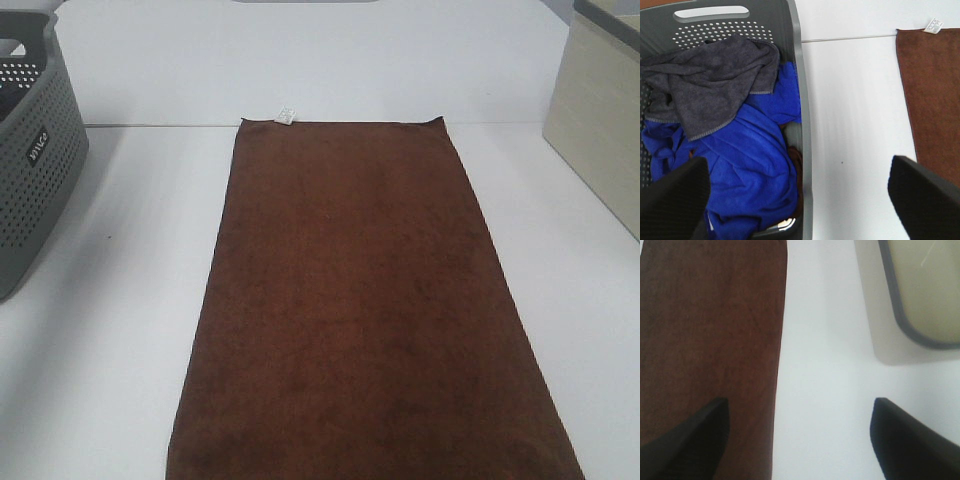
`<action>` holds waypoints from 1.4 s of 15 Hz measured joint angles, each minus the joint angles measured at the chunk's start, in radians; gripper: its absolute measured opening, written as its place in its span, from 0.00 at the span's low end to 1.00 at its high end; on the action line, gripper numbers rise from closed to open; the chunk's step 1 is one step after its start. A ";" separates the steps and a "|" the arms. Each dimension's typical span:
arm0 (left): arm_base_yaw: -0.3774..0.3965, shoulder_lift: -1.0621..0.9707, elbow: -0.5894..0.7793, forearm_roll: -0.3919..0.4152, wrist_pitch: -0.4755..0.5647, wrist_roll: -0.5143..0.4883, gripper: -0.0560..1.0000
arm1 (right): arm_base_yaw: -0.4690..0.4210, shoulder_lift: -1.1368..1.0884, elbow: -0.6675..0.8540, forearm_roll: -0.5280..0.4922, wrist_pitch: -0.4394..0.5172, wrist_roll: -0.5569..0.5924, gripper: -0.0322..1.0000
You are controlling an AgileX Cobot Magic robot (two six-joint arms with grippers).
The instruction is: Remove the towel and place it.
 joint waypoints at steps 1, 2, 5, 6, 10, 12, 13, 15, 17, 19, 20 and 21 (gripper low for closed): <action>0.000 -0.107 0.115 0.000 -0.044 -0.008 0.90 | 0.000 -0.097 0.099 -0.006 -0.005 0.002 0.76; 0.000 -0.196 0.215 0.000 -0.067 -0.019 0.90 | 0.000 -0.200 0.188 -0.008 -0.010 0.001 0.76; 0.000 -0.488 0.459 0.003 -0.076 -0.045 0.90 | 0.000 -0.479 0.418 -0.012 -0.017 -0.018 0.76; 0.000 -0.527 0.488 0.009 -0.079 -0.045 0.90 | 0.000 -0.530 0.452 -0.012 -0.022 -0.020 0.76; 0.000 -0.970 0.794 0.077 -0.128 -0.044 0.90 | 0.000 -0.907 0.659 -0.012 -0.038 -0.027 0.76; 0.000 -1.136 0.877 0.078 -0.100 -0.041 0.90 | 0.000 -1.008 0.724 -0.015 -0.039 -0.027 0.76; 0.000 -1.211 0.910 0.078 -0.066 -0.041 0.90 | 0.000 -1.049 0.745 -0.015 -0.039 -0.027 0.76; 0.000 -1.357 0.942 0.071 0.007 -0.032 0.90 | 0.000 -1.121 0.776 -0.015 -0.039 -0.024 0.76; 0.000 -1.475 0.948 0.045 0.106 0.027 0.90 | 0.000 -1.163 0.802 -0.015 -0.040 -0.020 0.76; 0.000 -1.482 0.974 0.030 0.204 0.090 0.90 | 0.000 -1.165 0.825 -0.019 -0.045 -0.018 0.76; 0.000 -1.482 1.003 0.024 0.217 0.105 0.90 | 0.000 -1.165 0.836 -0.025 -0.080 -0.029 0.76; 0.000 -1.482 1.016 0.018 0.216 0.112 0.90 | 0.000 -1.165 0.852 -0.042 -0.117 -0.035 0.76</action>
